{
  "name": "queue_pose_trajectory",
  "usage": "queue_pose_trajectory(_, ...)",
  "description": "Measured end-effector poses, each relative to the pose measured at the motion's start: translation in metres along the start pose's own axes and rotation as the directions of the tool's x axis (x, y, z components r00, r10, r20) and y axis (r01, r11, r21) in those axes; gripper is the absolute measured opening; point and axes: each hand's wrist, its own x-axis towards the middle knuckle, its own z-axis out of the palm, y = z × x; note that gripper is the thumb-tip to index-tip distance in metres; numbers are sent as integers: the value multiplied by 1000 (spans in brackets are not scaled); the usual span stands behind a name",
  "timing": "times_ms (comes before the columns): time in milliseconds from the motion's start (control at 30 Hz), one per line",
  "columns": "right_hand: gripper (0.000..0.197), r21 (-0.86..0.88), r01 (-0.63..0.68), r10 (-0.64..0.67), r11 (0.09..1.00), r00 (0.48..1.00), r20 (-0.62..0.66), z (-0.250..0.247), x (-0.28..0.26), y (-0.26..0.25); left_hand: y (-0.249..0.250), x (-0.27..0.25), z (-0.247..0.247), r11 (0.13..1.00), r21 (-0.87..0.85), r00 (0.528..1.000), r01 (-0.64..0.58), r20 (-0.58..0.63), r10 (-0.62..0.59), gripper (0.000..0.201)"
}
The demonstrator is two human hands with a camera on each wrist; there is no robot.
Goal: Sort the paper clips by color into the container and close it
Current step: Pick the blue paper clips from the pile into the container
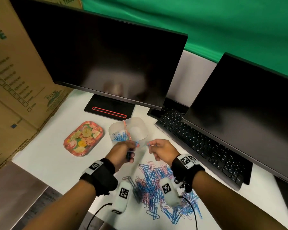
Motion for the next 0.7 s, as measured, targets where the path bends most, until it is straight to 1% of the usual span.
queue_pose_trajectory(33,20,40,-5,3,999,999,46,7,1,-12,4,0,-4,996,-88,1000,8,-13,-9,16)
queue_pose_trajectory(67,19,76,-9,3,997,996,85,16,4,-23,11,-2,-7,990,-141,999,7,-30,-11,17)
queue_pose_trajectory(133,18,103,-24,10,994,991,130,31,10,-45,23,-1,-11,984,-175,996,-11,-91,-5,19)
queue_pose_trajectory(233,20,64,-26,18,998,991,133,53,22,-71,40,4,-19,986,-165,978,-34,-211,-1,20)
queue_pose_trajectory(300,21,48,-46,40,998,992,117,62,29,-84,50,8,-27,984,-173,964,-35,-267,-12,16)
queue_pose_trajectory(333,19,11,-41,39,999,994,103,64,33,-86,52,10,-29,984,-174,958,-30,-286,-21,14)
queue_pose_trajectory(400,14,-109,4,5,994,996,84,67,42,-89,57,15,-33,988,-151,943,-20,-331,-31,14)
queue_pose_trajectory(500,27,-220,16,-6,975,999,47,70,52,-91,64,20,-36,996,-89,926,-13,-378,-22,16)
queue_pose_trajectory(533,29,-258,20,-10,966,999,40,70,54,-91,66,22,-36,998,-59,923,-2,-385,-21,21)
queue_pose_trajectory(600,32,-276,29,-20,961,999,37,71,56,-91,67,25,-37,1000,9,920,23,-391,-17,32)
queue_pose_trajectory(700,32,-306,61,-62,950,998,7,65,54,-89,69,24,-35,997,71,918,26,-396,4,32)
